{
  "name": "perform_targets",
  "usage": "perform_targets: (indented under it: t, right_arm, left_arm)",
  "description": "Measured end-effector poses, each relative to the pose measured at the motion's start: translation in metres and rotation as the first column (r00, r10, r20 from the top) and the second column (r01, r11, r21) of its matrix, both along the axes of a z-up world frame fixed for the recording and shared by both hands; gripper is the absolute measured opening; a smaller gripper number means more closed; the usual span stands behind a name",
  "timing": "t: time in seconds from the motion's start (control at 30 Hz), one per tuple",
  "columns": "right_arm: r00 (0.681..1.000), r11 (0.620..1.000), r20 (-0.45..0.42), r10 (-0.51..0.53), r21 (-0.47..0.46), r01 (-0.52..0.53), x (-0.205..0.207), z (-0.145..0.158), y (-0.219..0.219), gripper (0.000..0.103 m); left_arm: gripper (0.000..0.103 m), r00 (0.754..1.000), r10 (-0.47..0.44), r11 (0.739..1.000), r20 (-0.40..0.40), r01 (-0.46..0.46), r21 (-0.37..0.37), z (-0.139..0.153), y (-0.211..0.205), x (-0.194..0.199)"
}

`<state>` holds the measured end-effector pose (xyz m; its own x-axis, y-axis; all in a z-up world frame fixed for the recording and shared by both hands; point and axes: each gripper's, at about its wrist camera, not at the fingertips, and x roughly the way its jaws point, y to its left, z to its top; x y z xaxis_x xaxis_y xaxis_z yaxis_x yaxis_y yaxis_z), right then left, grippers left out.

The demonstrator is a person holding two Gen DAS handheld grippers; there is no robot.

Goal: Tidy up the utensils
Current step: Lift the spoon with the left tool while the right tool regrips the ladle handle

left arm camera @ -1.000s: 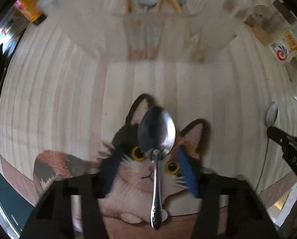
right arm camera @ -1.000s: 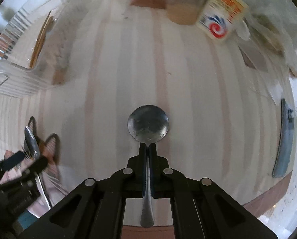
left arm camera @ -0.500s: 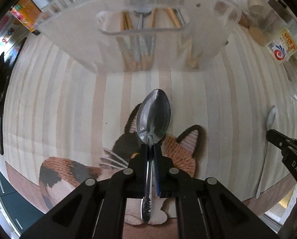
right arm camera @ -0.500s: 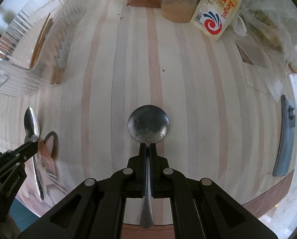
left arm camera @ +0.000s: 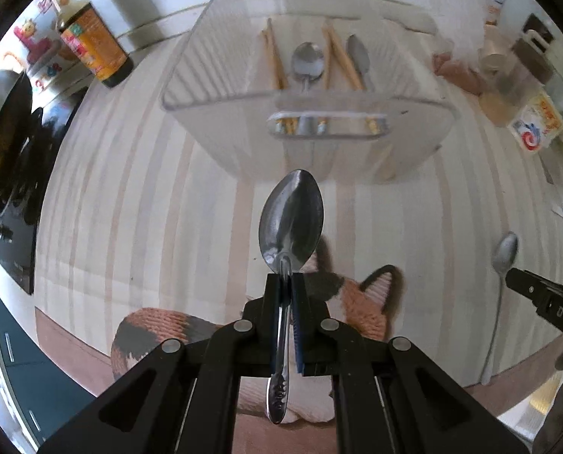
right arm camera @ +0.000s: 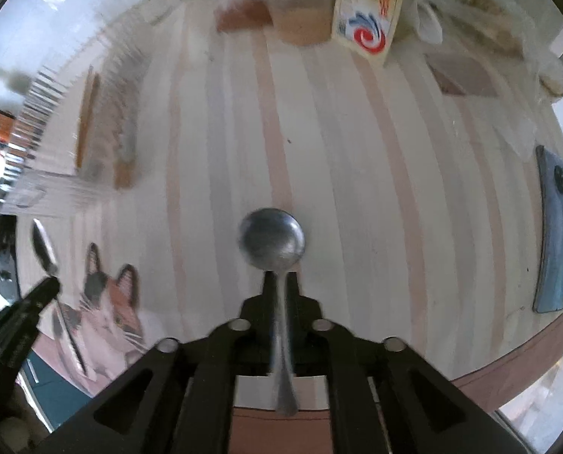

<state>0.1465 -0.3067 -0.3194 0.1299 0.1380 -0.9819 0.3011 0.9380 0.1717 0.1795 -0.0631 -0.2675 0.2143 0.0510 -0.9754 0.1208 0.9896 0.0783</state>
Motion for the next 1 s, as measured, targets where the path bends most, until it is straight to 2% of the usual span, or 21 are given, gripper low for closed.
perform_targets:
  t: [0.03,0.07,0.2,0.23,0.3,0.33,0.5,0.67,0.87,1.0]
  right_arm:
    - [1.0,1.0,0.003,0.011,-0.002,-0.011,-0.001,-0.002,0.004,0.043]
    - [1.0,1.0,0.004,0.022,-0.006,-0.022,0.001,-0.005,0.006,0.047]
    - [0.994,0.985,0.02,0.111,-0.137,-0.107,0.01,-0.007,0.027,0.046]
    - [0.992,0.975,0.027,0.122,-0.19,-0.115,0.007,-0.007,0.035,0.04]
    - [0.988,0.964,0.047,0.145,-0.233,-0.131,0.007,-0.007,0.044,0.007]
    - [0.989,0.962,0.046,0.143,-0.24,-0.128,0.006,-0.006,0.046,0.003]
    - [0.99,0.977,0.094,0.104,-0.196,-0.084,-0.002,0.003,0.036,0.0]
    - [0.987,0.995,0.156,0.034,-0.095,-0.019,-0.028,0.029,0.007,0.0]
    - [0.98,0.999,0.197,0.023,-0.046,-0.014,-0.03,0.057,-0.003,0.0]
    - [0.989,0.999,0.149,0.02,0.033,-0.025,-0.008,0.048,-0.011,0.001]
  left_arm:
    - [0.004,1.0,0.009,1.0,-0.008,-0.009,0.007,-0.005,0.004,0.002]
    - [0.004,1.0,0.021,1.0,-0.019,-0.02,0.008,-0.01,0.007,0.003]
    - [0.004,0.998,0.043,0.999,-0.043,-0.042,0.01,-0.021,0.009,0.006]
    - [0.004,0.998,0.045,0.999,-0.043,-0.044,0.011,-0.023,0.009,0.007]
    - [0.004,0.998,0.048,0.999,-0.038,-0.048,0.011,-0.022,0.01,0.007]
    - [0.004,0.998,0.049,0.999,-0.034,-0.049,0.011,-0.021,0.009,0.007]
    - [0.004,0.998,0.058,0.998,-0.006,-0.058,0.017,-0.01,0.01,0.003]
    - [0.004,0.996,0.089,0.996,0.016,-0.089,-0.002,0.003,0.016,-0.003]
    - [0.004,0.991,0.117,0.993,0.059,-0.117,-0.016,0.025,0.019,-0.01]
    - [0.004,0.99,0.119,0.993,0.07,-0.119,-0.009,0.03,0.018,-0.012]
